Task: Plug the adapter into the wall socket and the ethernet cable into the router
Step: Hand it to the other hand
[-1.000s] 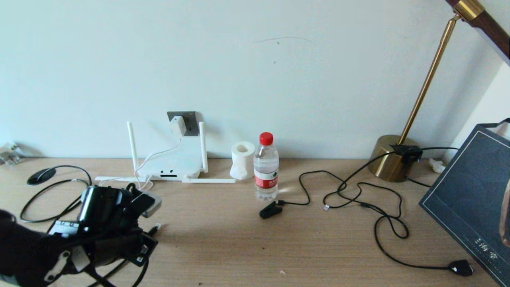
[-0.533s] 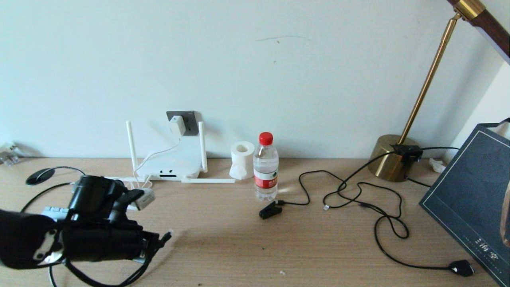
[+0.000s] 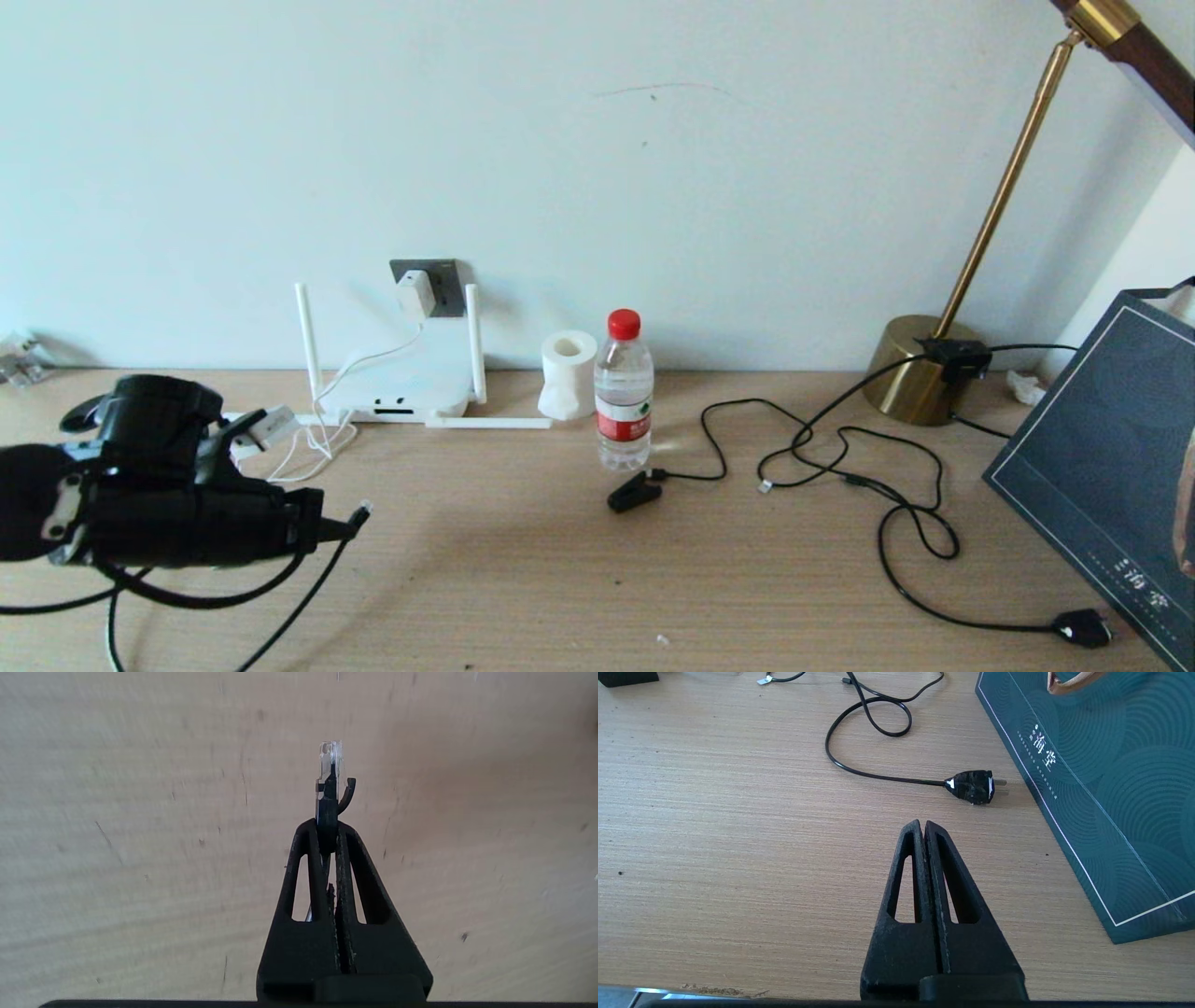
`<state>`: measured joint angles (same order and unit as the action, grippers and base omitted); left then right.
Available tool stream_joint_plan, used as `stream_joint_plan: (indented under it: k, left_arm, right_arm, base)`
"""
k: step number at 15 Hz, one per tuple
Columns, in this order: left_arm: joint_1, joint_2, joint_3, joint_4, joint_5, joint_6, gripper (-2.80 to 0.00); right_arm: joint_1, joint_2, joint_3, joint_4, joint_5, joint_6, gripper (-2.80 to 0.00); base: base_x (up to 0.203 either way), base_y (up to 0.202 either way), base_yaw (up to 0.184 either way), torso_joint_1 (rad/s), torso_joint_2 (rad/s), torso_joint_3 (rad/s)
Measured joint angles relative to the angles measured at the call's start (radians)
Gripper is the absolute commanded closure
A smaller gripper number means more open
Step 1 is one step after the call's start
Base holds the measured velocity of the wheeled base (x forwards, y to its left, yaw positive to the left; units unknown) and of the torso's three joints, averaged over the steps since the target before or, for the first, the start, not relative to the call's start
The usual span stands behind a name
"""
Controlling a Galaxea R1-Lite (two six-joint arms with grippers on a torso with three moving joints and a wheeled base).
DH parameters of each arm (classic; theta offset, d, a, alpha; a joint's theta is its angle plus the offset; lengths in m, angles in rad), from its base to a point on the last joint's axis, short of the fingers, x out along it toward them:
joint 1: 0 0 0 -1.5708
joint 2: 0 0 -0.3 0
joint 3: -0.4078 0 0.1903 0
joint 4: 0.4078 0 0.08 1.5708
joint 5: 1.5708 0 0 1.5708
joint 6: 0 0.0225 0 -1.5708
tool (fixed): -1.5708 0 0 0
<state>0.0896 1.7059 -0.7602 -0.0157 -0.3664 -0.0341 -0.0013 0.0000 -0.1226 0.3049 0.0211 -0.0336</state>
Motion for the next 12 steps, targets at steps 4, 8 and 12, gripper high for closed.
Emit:
stream_joint_plan:
  k: [4, 8, 12]
  left_arm:
    - [-0.020, 0.042, -0.116, 0.073, 0.092, -0.034, 0.00]
    - [-0.124, 0.100, -0.270, 0.226, 0.290, -0.200, 0.00]
    - [-0.224, 0.157, -0.355, 0.292, 0.462, -0.346, 0.00]
  right_arm:
    - [0.000, 0.000, 0.000, 0.000, 0.000, 0.000, 0.00]
    - [-0.001, 0.000, 0.000, 0.000, 0.000, -0.001, 0.00]
    - [0.000, 0.000, 0.000, 0.000, 0.000, 0.000, 0.00]
  base:
    - [0.000, 0.000, 0.000, 0.000, 0.00, 0.000]
    - [0.000, 0.000, 0.000, 0.000, 0.00, 0.000]
    - [0.000, 0.000, 0.000, 0.000, 0.00, 0.000]
